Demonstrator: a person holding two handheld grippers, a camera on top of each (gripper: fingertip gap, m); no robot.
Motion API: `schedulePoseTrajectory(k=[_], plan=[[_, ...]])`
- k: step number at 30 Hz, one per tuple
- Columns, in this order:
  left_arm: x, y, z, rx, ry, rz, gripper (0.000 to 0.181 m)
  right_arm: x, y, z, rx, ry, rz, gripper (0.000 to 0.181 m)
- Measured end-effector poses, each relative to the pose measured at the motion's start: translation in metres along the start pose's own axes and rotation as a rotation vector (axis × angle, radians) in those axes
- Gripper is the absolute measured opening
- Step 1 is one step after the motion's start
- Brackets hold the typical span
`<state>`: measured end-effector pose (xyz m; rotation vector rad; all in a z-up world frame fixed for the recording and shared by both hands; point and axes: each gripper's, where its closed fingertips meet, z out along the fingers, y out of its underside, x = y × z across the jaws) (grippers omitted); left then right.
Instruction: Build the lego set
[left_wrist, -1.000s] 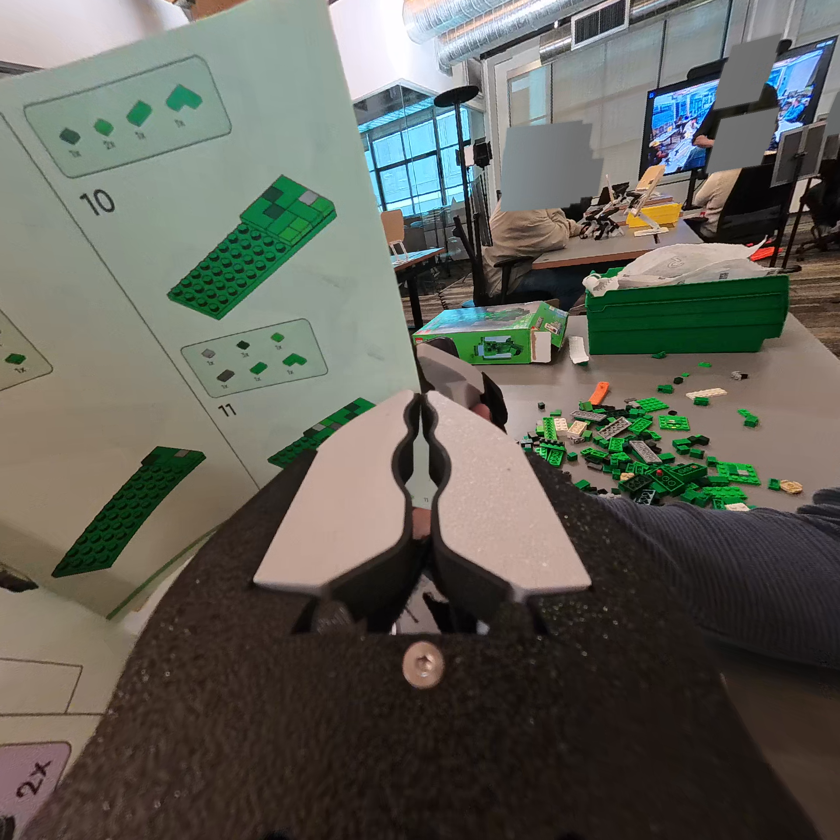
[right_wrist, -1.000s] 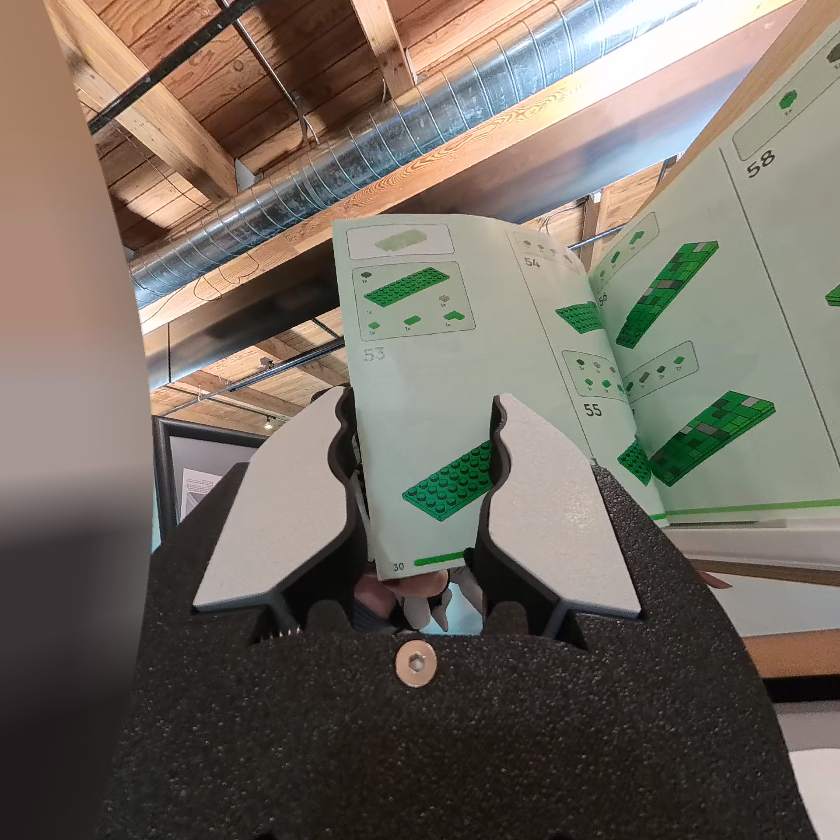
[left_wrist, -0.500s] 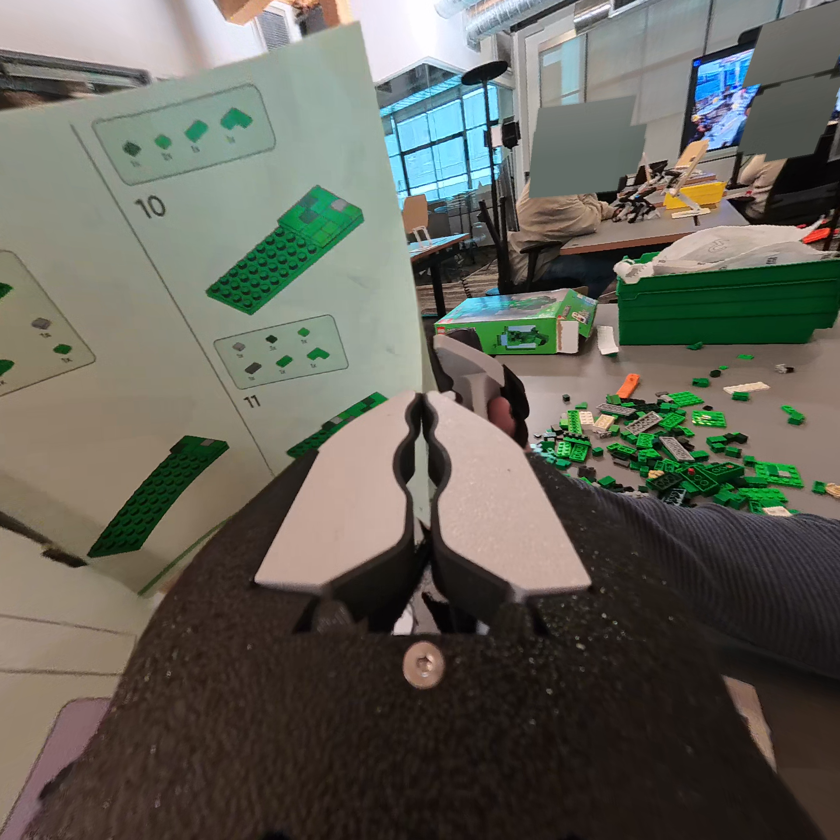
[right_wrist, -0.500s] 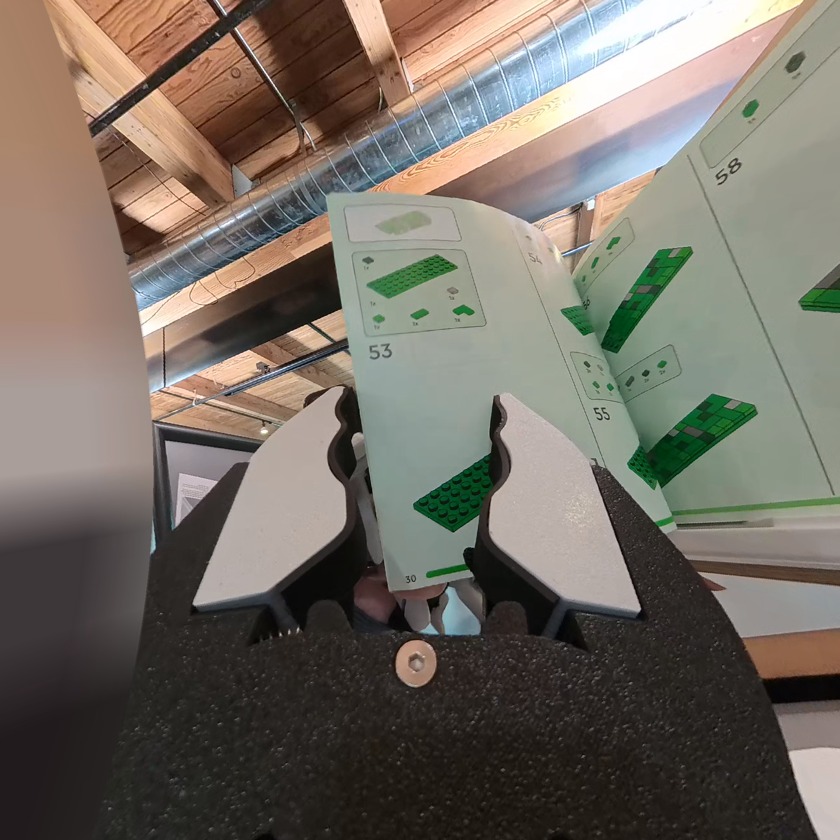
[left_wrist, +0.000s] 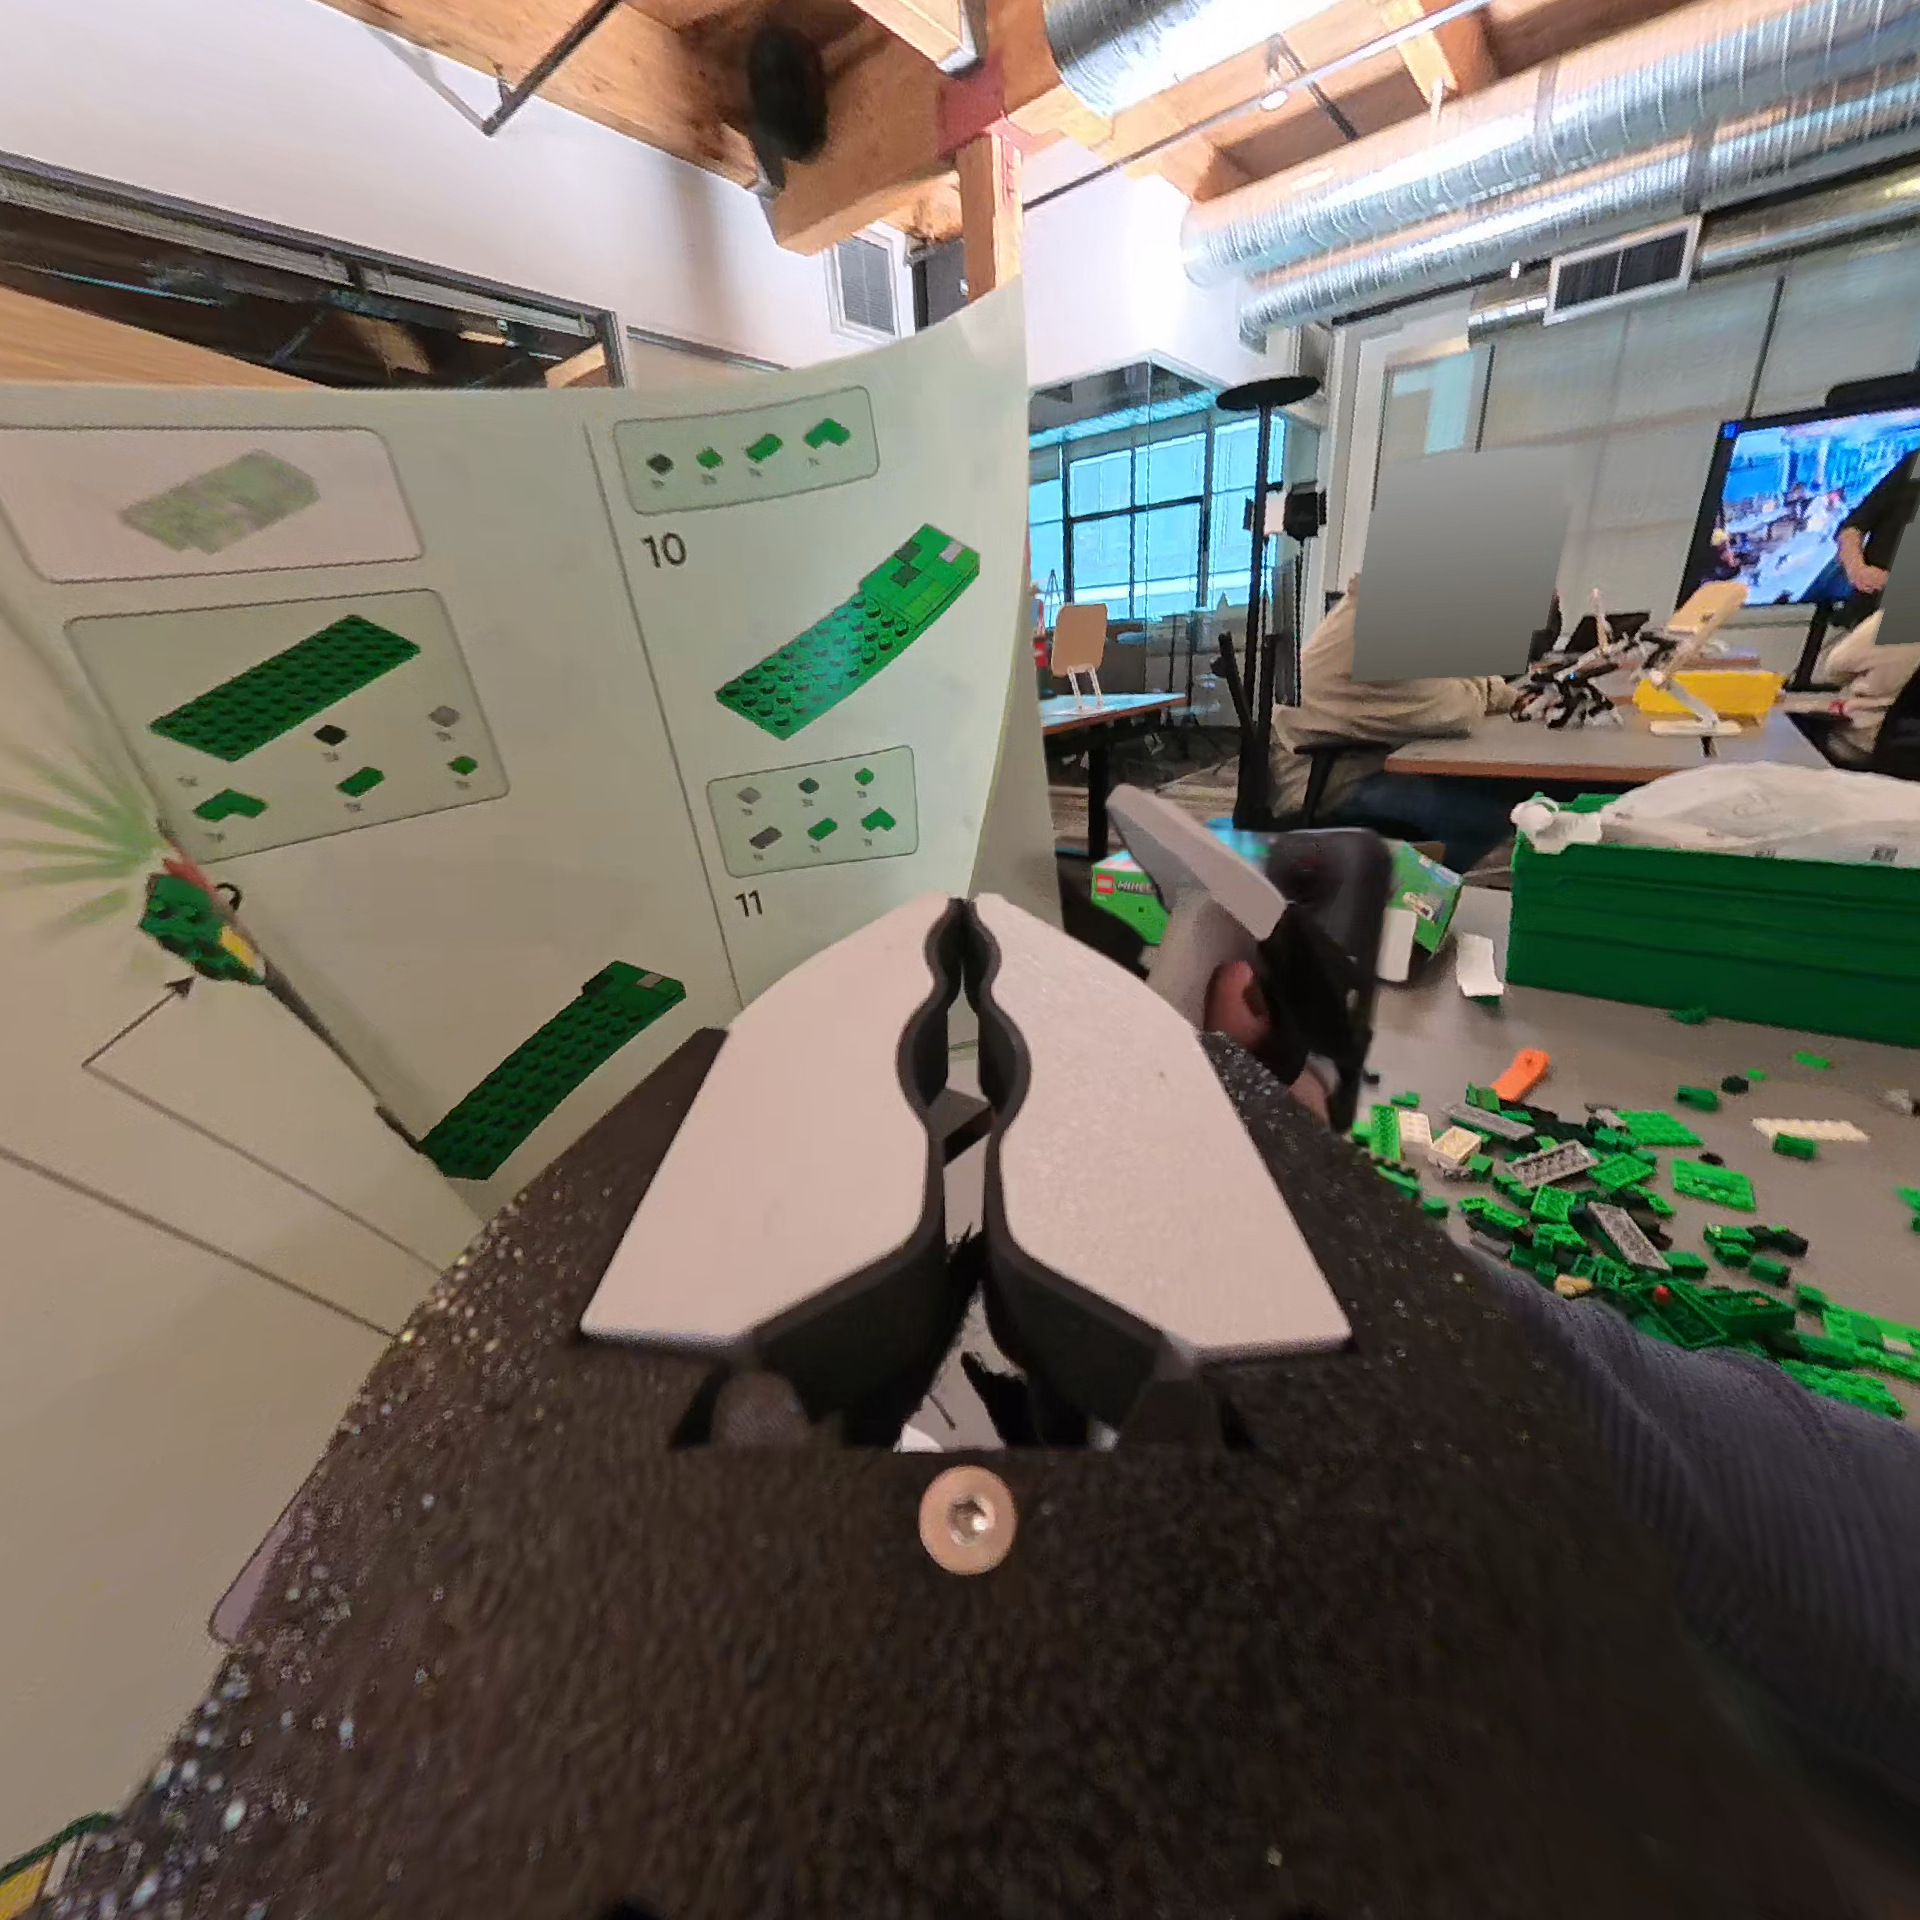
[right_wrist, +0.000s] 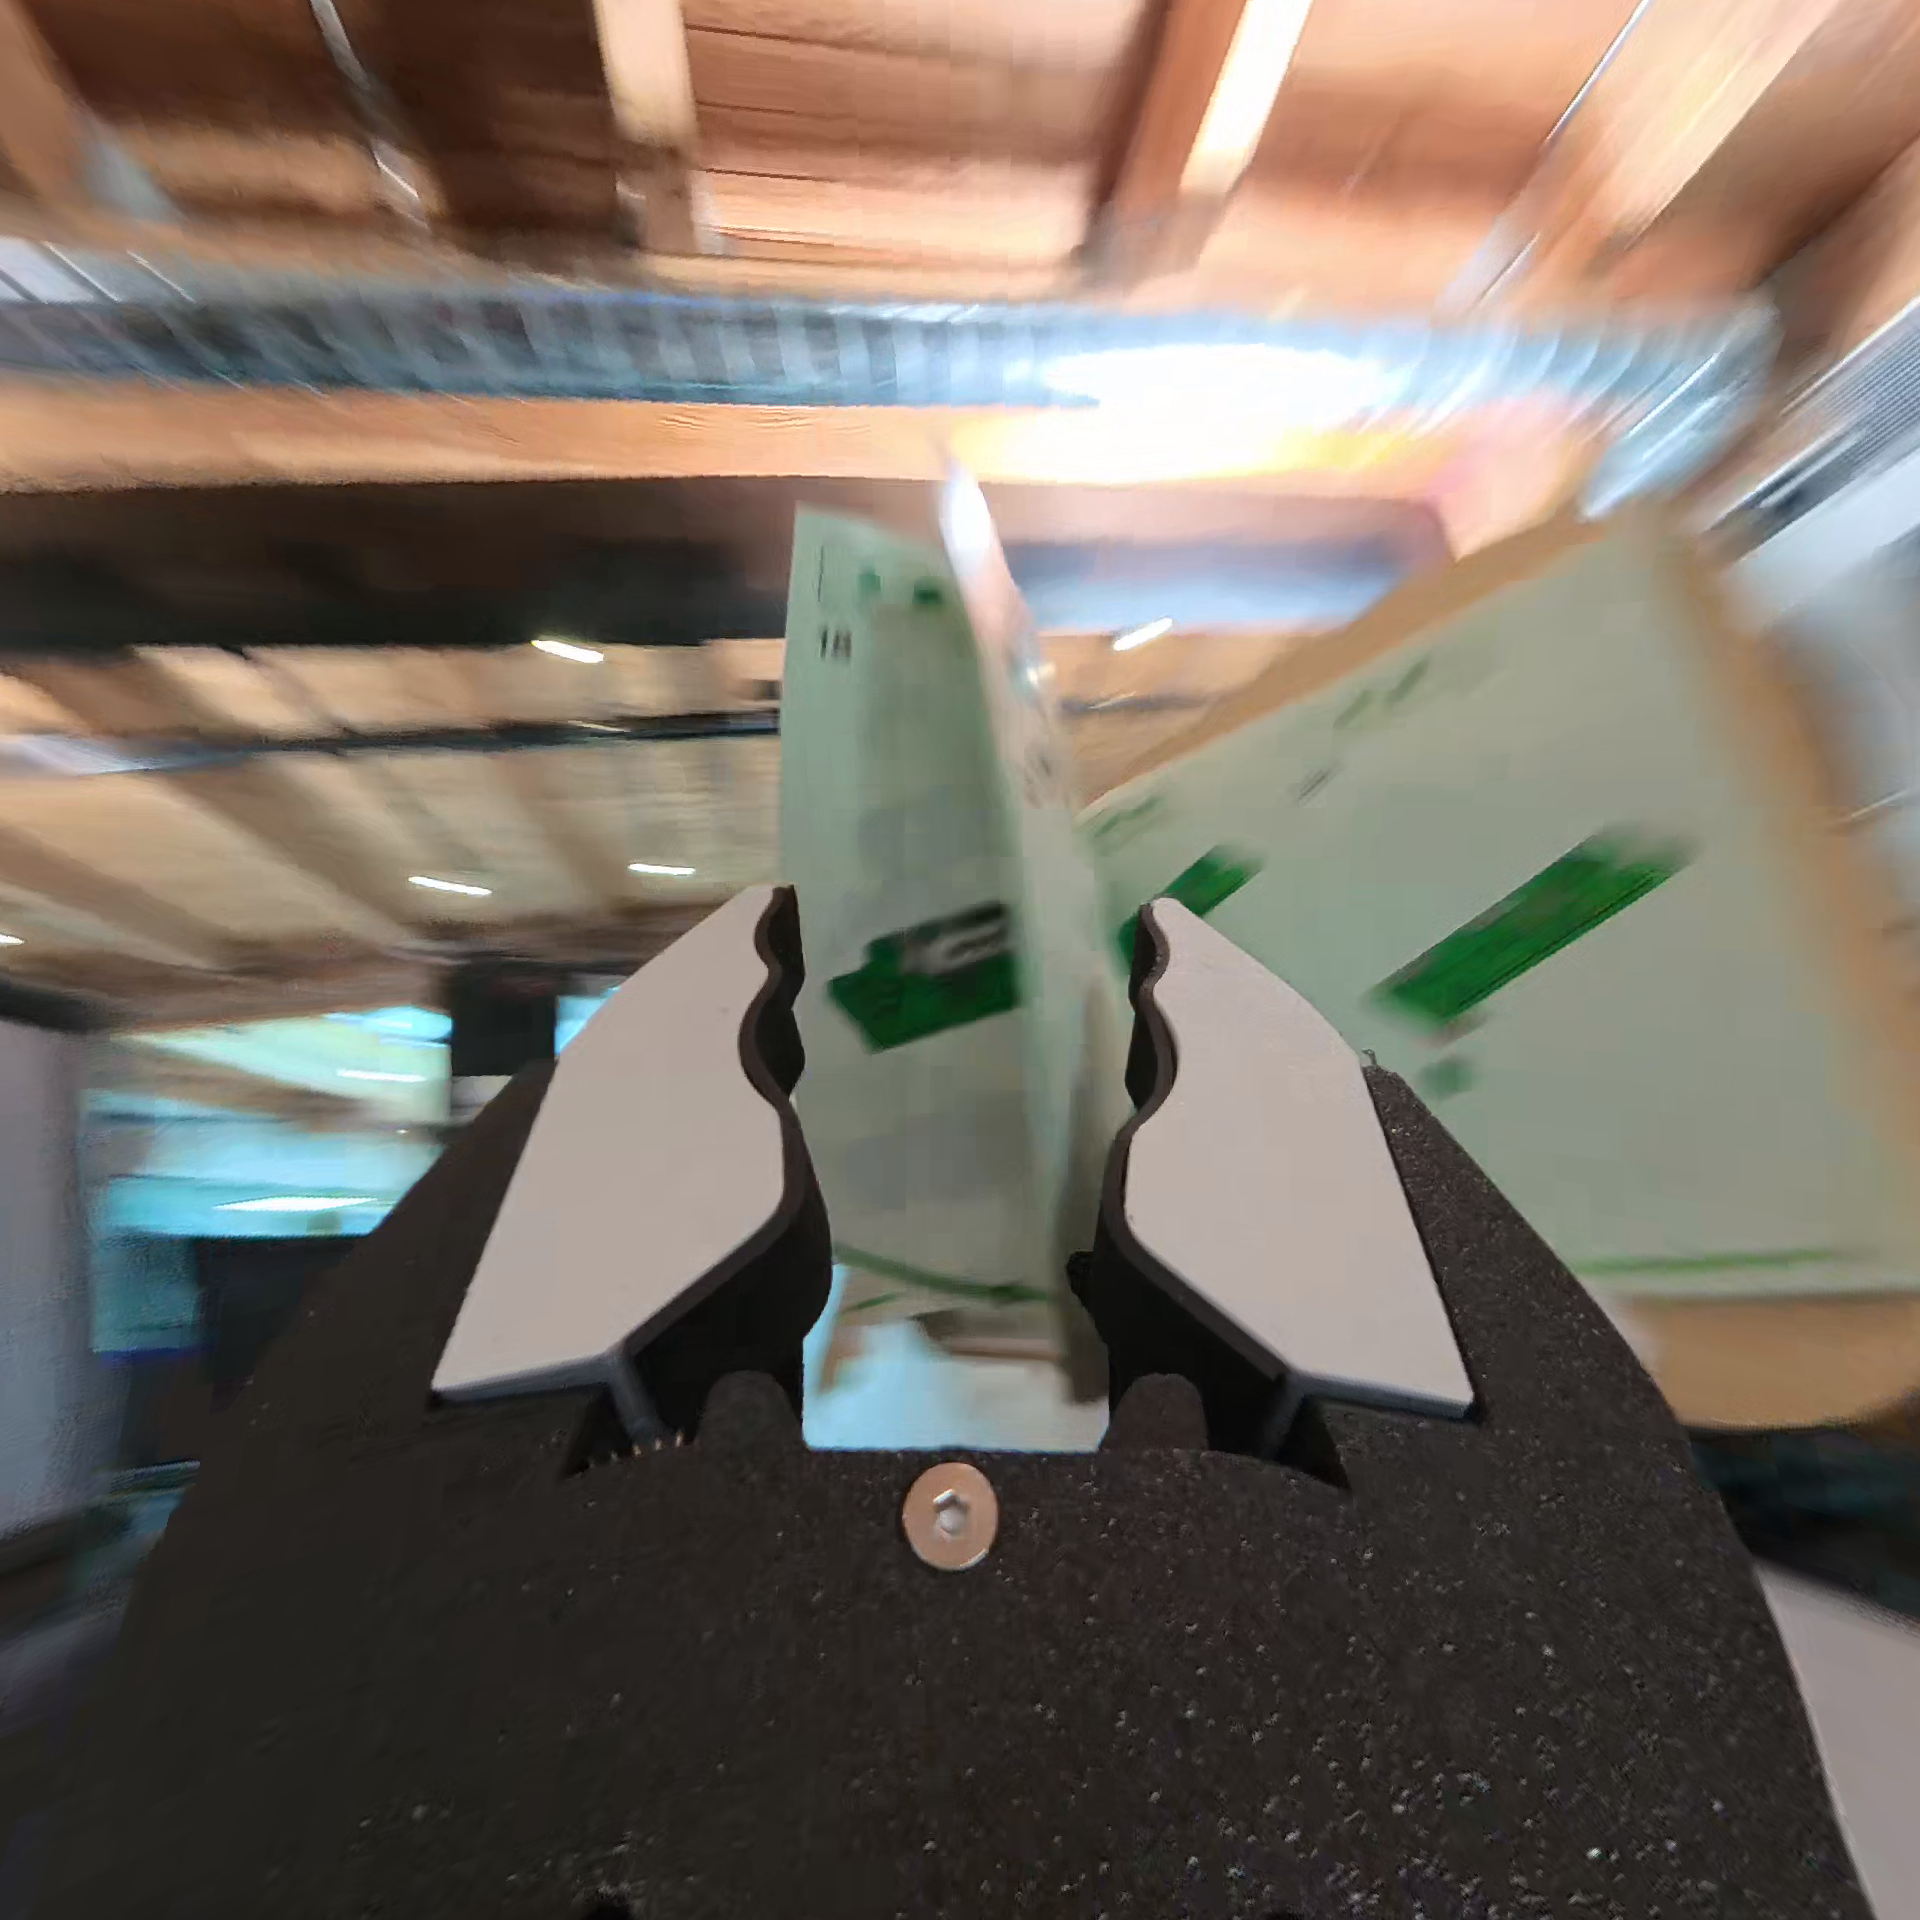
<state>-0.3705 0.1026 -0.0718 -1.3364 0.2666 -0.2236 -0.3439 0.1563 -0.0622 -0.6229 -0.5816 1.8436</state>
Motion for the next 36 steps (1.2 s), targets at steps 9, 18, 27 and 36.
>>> schedulePoseTrajectory(k=[9, 18, 27, 36], plan=[[0.001, -0.009, -0.005, 0.062, 0.037, -0.062, 0.000, -0.052, -0.003, 0.016, -0.112, -0.140, -0.325, 0.042], [0.021, -0.006, 0.000, 0.067, 0.185, -0.097, 0.000, -0.045, 0.021, 0.007, -0.131, -0.338, 0.296, 0.065], [0.023, -0.003, 0.003, 0.089, 0.222, -0.136, 0.000, -0.047, 0.037, 0.006, -0.155, -0.377, 0.397, 0.066], [0.026, 0.000, 0.006, 0.089, 0.234, -0.121, 0.000, -0.047, 0.039, 0.005, -0.160, -0.382, 0.404, 0.066]])
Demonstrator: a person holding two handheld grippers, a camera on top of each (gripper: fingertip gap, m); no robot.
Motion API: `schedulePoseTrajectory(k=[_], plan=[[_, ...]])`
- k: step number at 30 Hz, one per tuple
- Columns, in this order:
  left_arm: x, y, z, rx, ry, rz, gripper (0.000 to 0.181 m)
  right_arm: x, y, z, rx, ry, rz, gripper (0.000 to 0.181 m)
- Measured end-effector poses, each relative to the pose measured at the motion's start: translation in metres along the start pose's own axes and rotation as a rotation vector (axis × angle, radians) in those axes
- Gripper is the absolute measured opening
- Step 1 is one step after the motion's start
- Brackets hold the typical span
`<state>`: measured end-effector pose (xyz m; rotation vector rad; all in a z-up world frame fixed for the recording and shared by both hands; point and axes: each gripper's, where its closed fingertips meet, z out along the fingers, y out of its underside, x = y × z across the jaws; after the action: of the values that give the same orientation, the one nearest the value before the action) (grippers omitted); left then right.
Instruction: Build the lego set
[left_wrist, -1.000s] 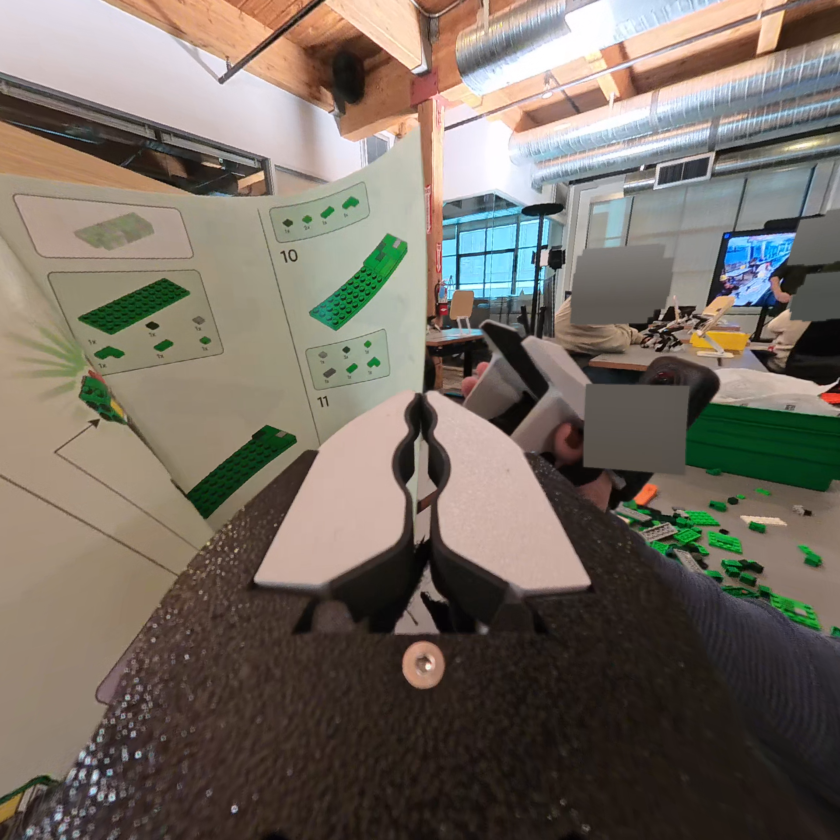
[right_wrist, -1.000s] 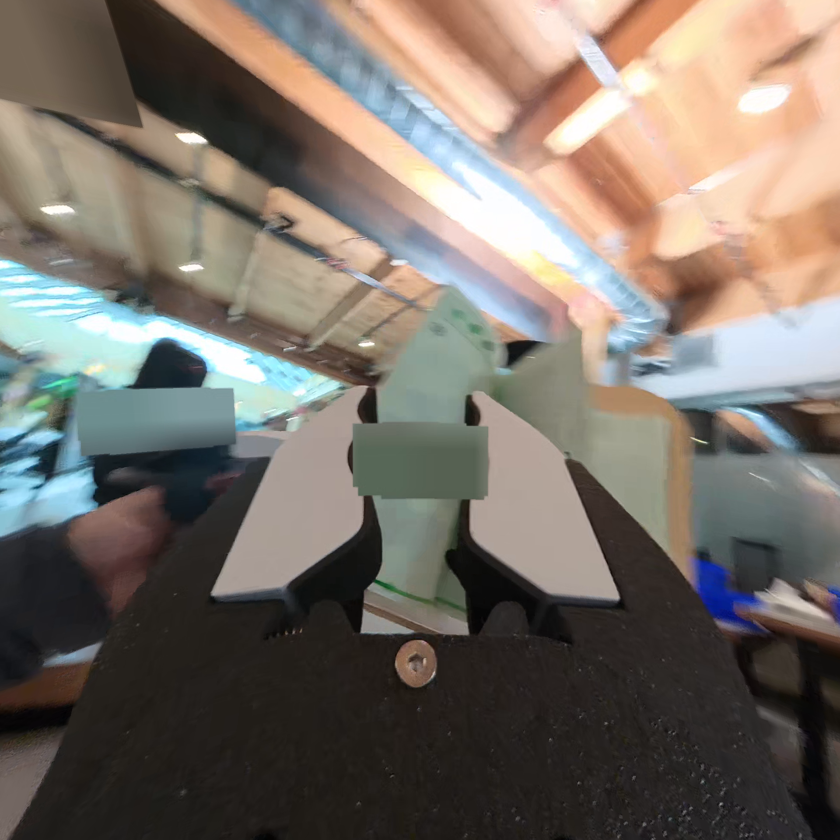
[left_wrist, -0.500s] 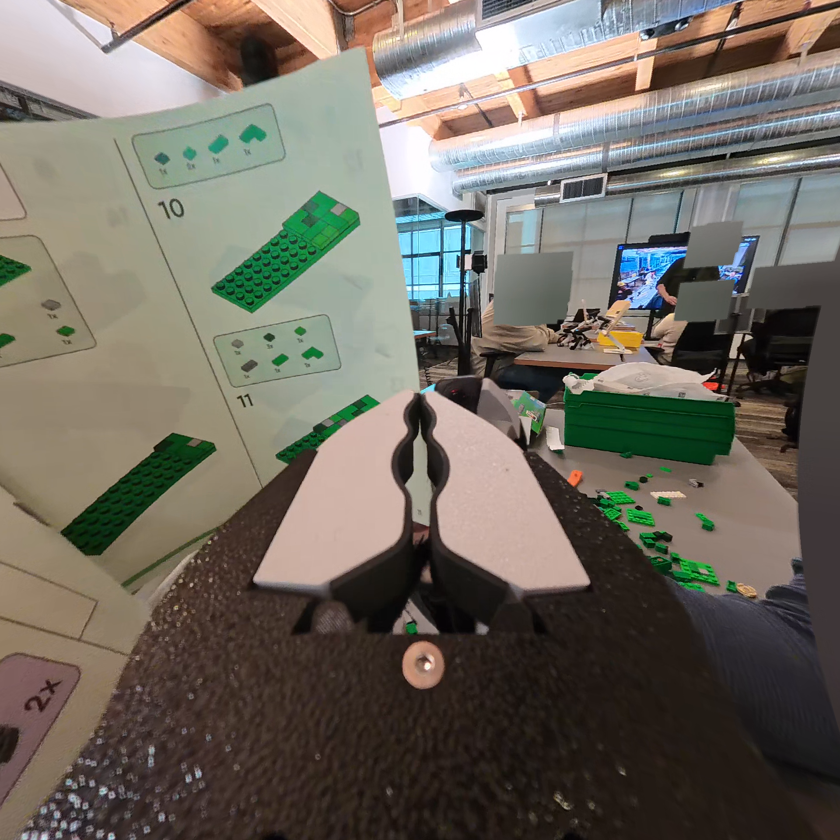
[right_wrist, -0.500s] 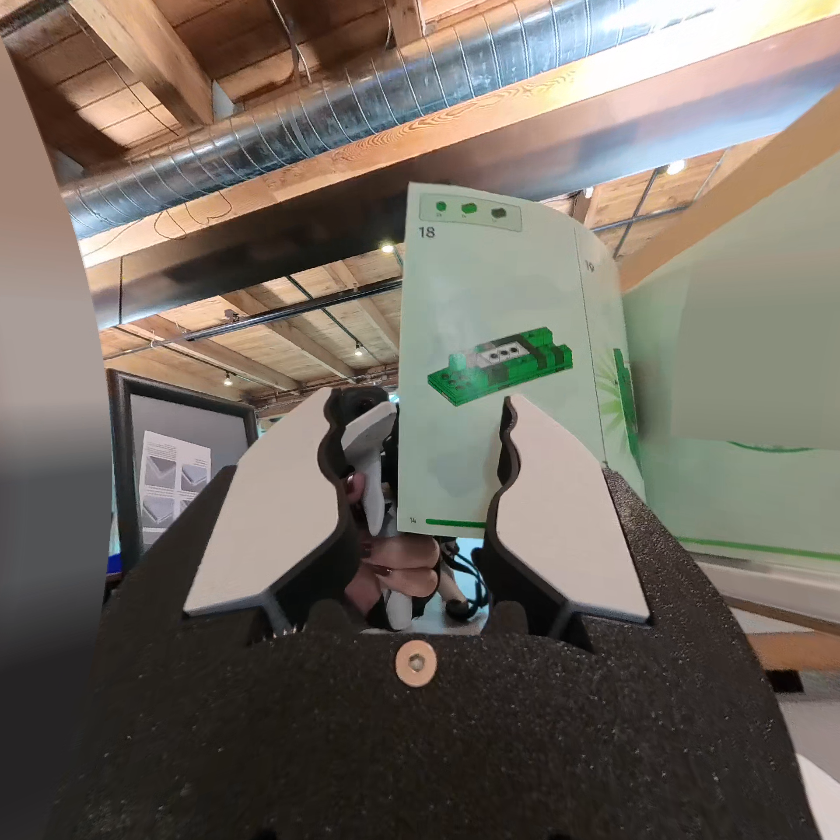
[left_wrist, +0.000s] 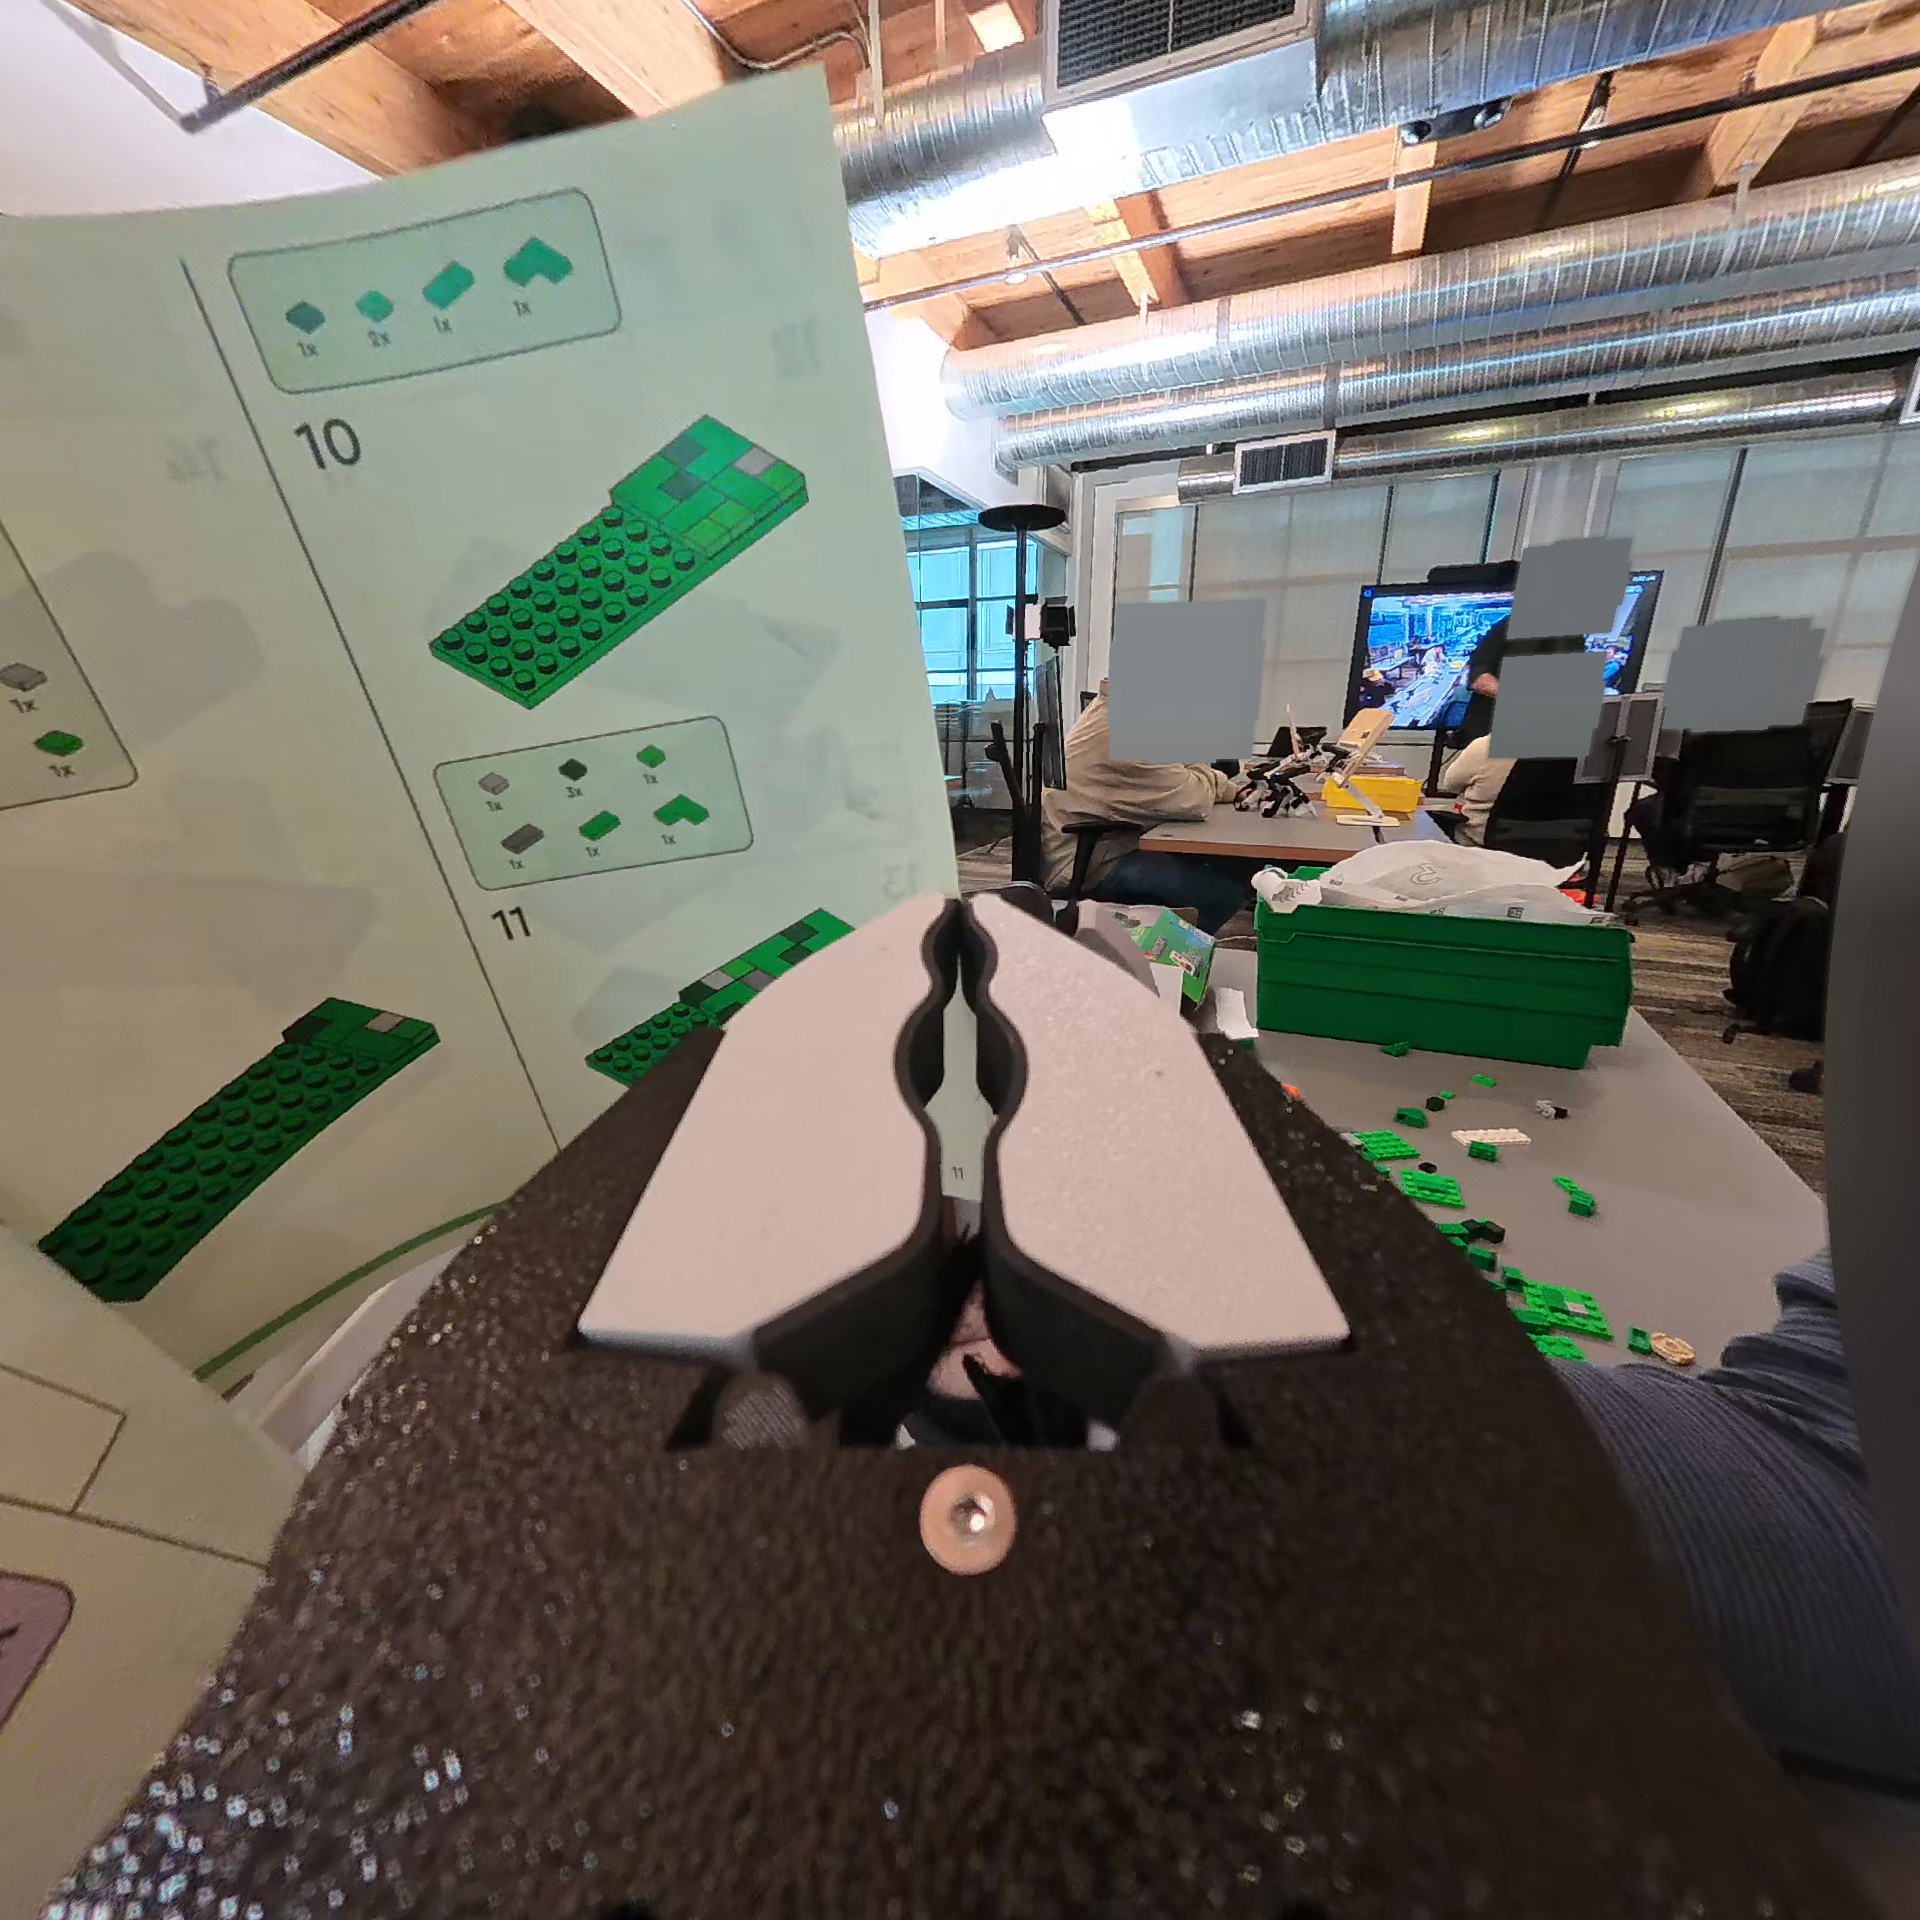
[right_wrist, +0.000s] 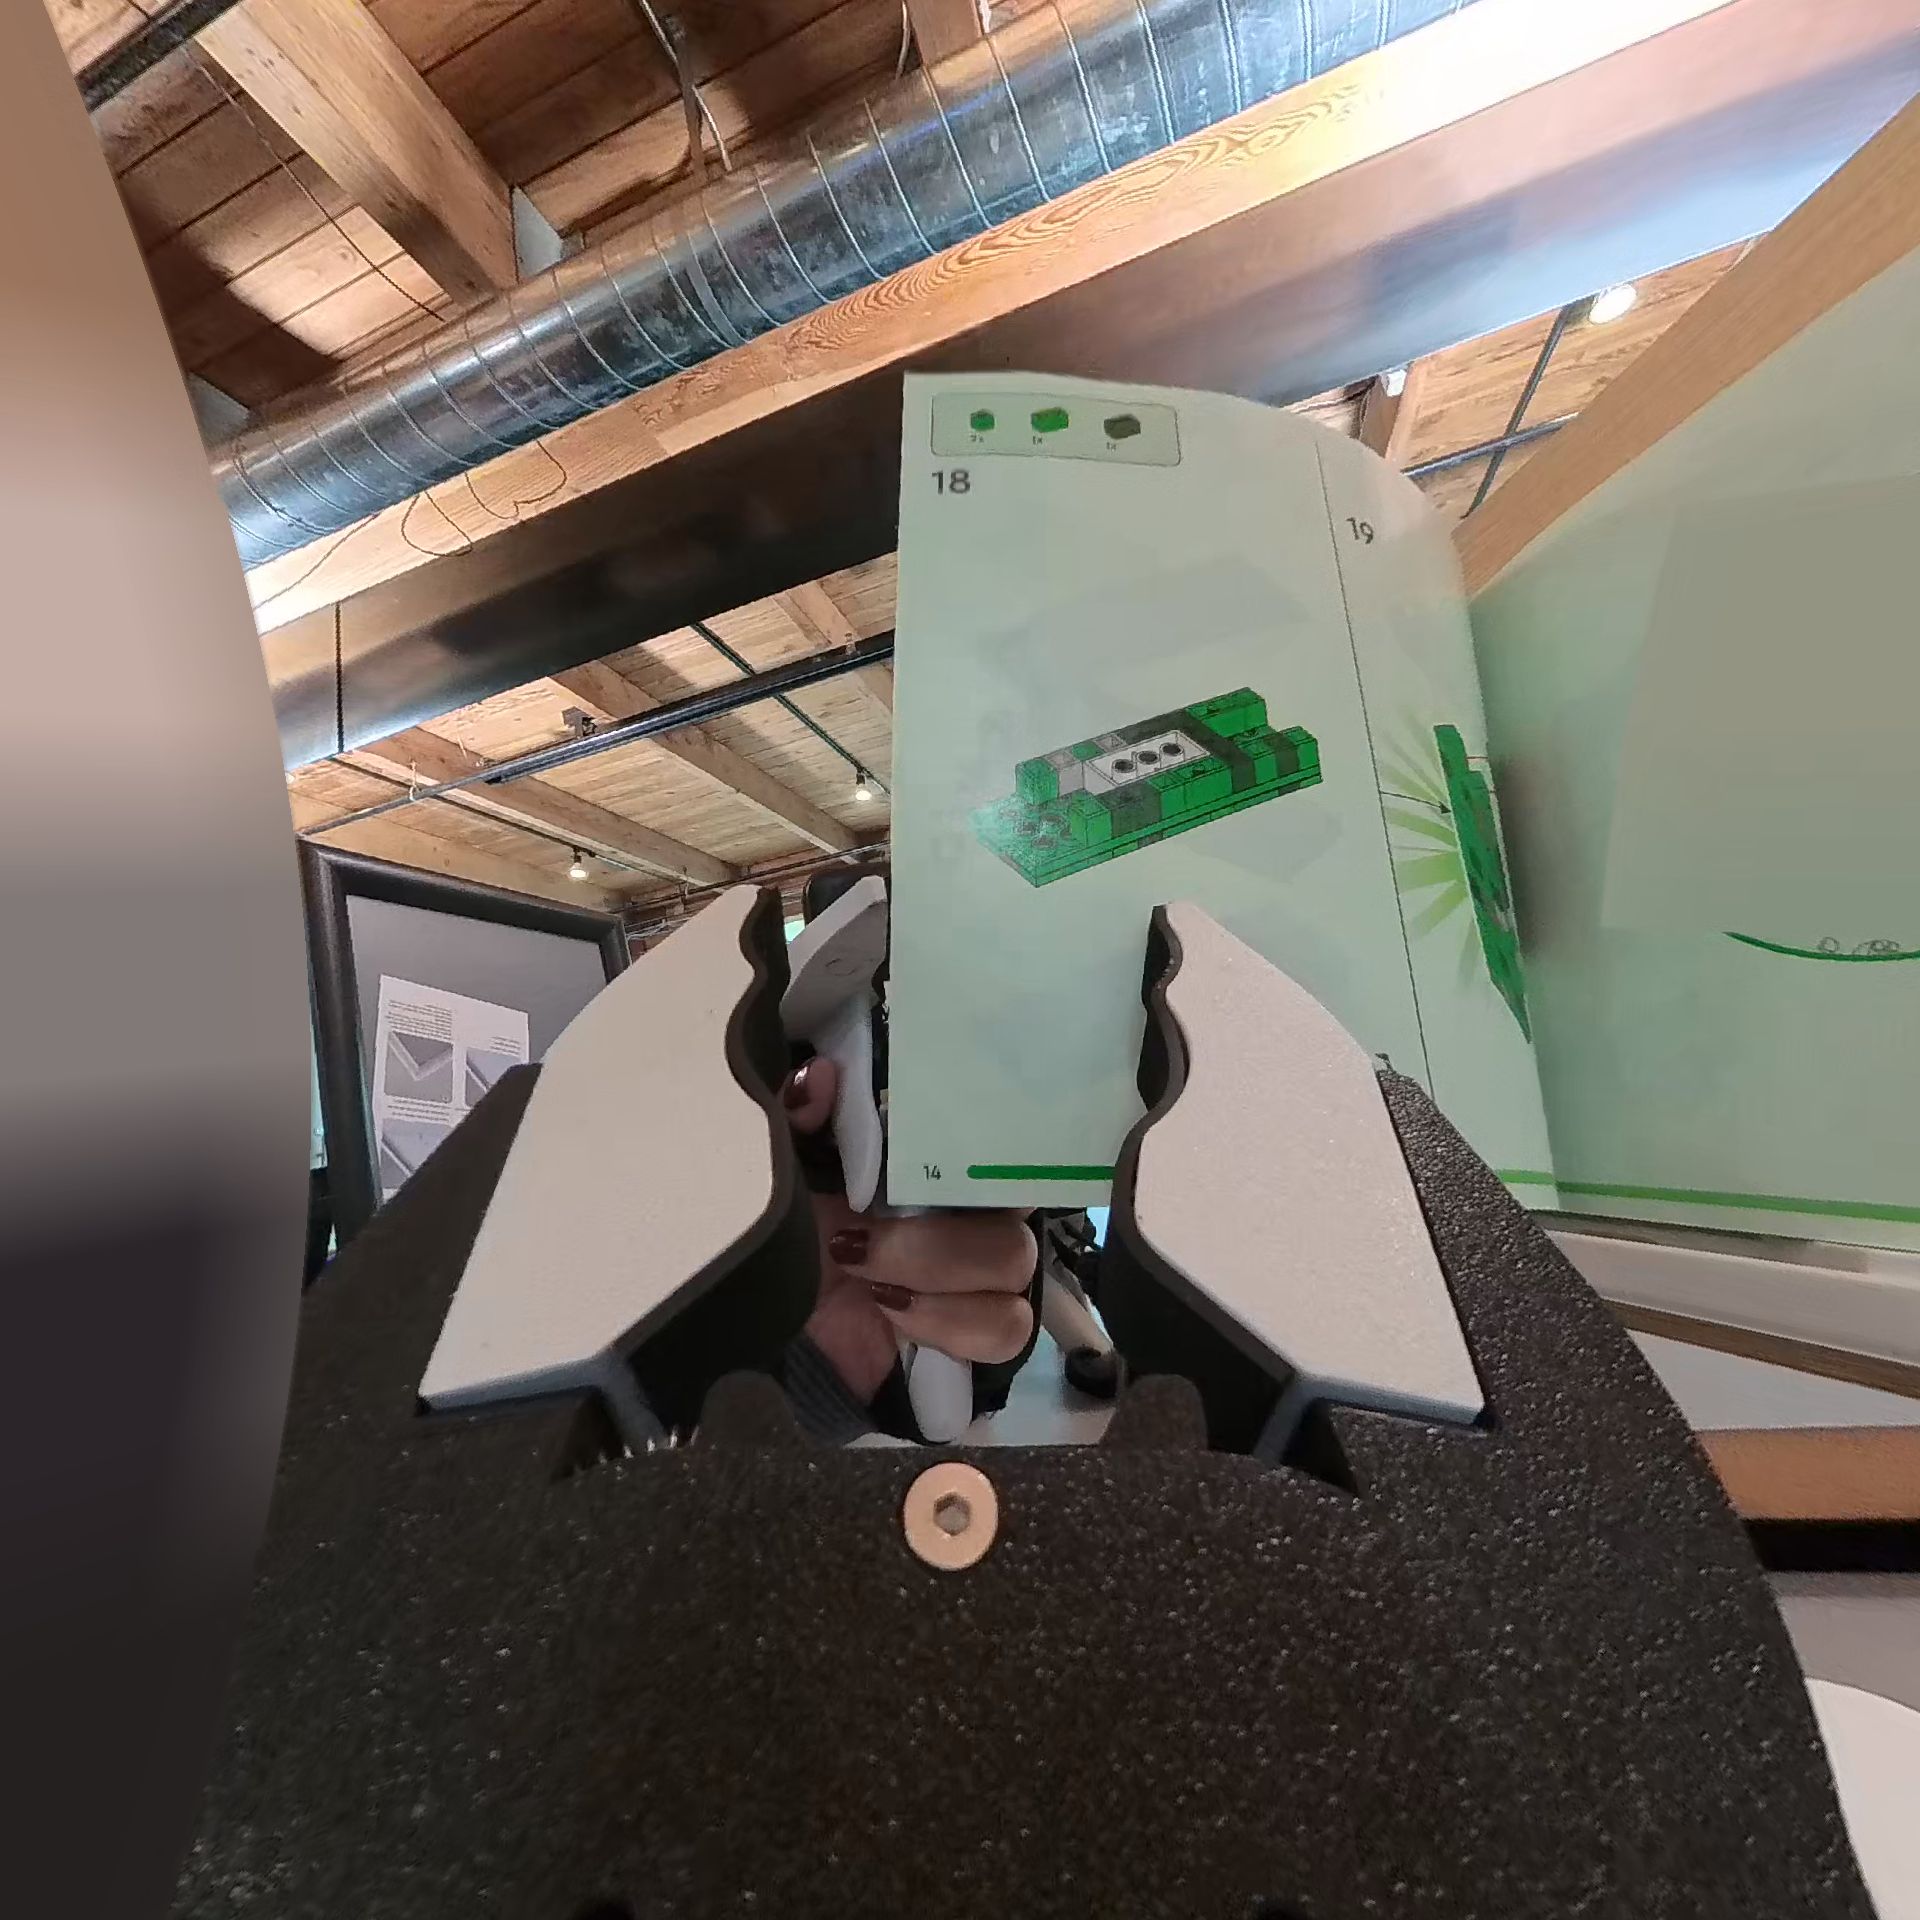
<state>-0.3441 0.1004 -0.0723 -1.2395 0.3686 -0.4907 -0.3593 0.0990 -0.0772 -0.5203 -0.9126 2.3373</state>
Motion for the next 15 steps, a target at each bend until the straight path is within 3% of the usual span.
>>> schedulePoseTrajectory(k=[6, 11, 15], plan=[[-0.010, 0.003, 0.000, -0.027, -0.068, 0.003, 0.000, 0.008, -0.009, -0.005, 0.040, 0.081, -0.097, 0.065], [-0.023, 0.003, -0.001, -0.027, -0.162, 0.009, 0.000, 0.023, -0.014, -0.012, -0.021, 0.279, -0.351, 0.063], [-0.043, -0.001, -0.014, -0.043, -0.321, 0.031, 0.000, 0.038, -0.028, -0.023, -0.011, 0.492, -0.555, 0.060]])
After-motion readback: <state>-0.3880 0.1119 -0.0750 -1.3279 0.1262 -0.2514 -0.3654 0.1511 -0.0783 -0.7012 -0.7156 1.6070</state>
